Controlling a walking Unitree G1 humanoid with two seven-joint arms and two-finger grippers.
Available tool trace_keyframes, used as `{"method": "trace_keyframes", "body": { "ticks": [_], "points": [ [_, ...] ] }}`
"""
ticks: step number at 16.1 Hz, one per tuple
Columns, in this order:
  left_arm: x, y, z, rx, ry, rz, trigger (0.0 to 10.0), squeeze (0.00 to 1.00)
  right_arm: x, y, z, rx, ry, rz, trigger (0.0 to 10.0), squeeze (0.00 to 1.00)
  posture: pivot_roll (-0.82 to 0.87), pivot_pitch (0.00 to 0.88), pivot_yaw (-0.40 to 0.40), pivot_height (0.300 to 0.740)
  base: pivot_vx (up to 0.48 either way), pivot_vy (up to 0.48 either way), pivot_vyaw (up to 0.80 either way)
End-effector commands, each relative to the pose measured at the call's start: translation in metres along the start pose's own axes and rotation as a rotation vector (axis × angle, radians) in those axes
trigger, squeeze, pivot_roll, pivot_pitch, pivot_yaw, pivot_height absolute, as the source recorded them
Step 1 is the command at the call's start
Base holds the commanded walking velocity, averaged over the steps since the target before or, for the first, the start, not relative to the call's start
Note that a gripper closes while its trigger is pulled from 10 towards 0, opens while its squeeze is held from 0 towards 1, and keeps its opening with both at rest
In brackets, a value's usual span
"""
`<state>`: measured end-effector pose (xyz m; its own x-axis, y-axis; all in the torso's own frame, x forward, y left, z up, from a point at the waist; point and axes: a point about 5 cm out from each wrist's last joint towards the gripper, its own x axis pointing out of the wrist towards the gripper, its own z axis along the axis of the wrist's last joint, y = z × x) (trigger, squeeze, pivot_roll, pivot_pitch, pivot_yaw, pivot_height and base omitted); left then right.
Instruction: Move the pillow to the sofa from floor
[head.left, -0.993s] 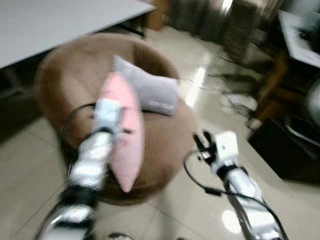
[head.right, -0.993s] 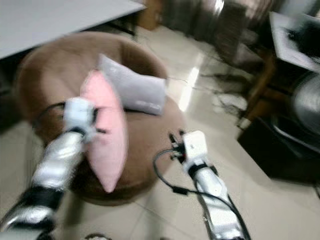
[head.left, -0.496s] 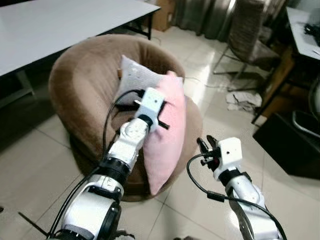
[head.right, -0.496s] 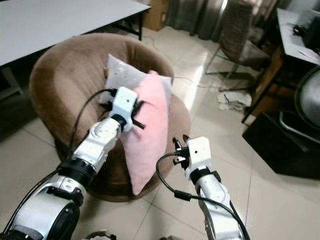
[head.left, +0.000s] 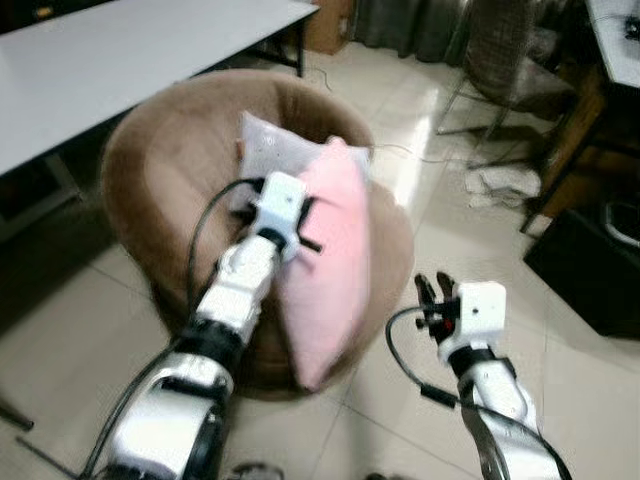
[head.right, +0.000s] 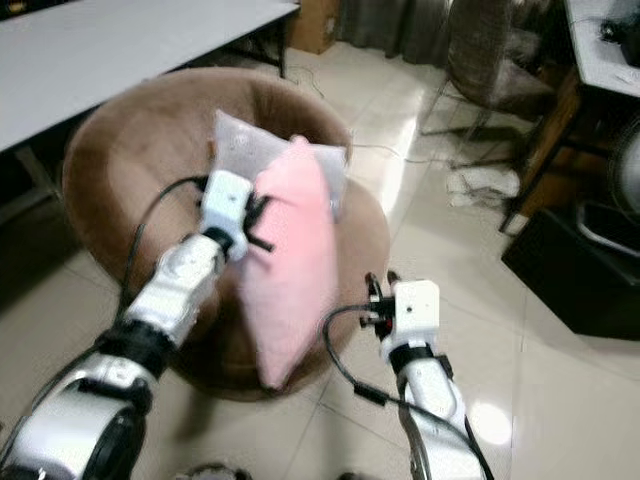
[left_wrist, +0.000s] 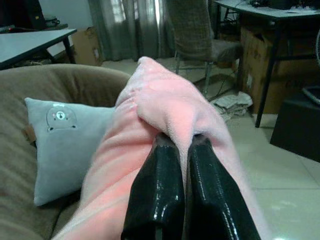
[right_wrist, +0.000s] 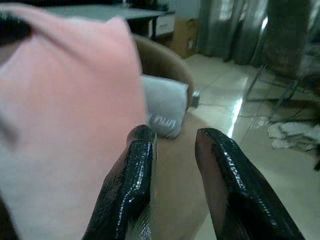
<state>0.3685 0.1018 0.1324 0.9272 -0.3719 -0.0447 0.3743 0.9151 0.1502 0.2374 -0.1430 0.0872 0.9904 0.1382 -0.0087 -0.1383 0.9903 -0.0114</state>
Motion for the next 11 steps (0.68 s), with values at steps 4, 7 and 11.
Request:
{"method": "trace_keyframes", "body": {
  "ticks": [4, 7, 11],
  "points": [
    [0.011, 0.003, 0.030, 0.024, -0.111, 0.013, 10.0, 0.00, 0.006, -0.002, 0.007, -0.030, -0.021, 0.027, 10.0, 0.00, 0.03, 0.066, -0.030, 0.740, 0.448, 0.000, 0.80],
    [0.013, 0.007, 0.032, 0.037, -0.106, 0.024, 10.0, 0.00, 0.006, -0.001, 0.007, -0.050, -0.016, 0.042, 10.0, 0.00, 0.03, 0.062, -0.035, 0.740, 0.450, 0.000, 0.80],
    [0.018, -0.014, 0.018, 0.089, -0.055, -0.044, 10.0, 0.00, 0.004, -0.005, 0.002, -0.052, -0.004, 0.017, 10.0, 0.00, 0.03, 0.061, -0.040, 0.740, 0.221, 0.000, 0.35]
  ]
}}
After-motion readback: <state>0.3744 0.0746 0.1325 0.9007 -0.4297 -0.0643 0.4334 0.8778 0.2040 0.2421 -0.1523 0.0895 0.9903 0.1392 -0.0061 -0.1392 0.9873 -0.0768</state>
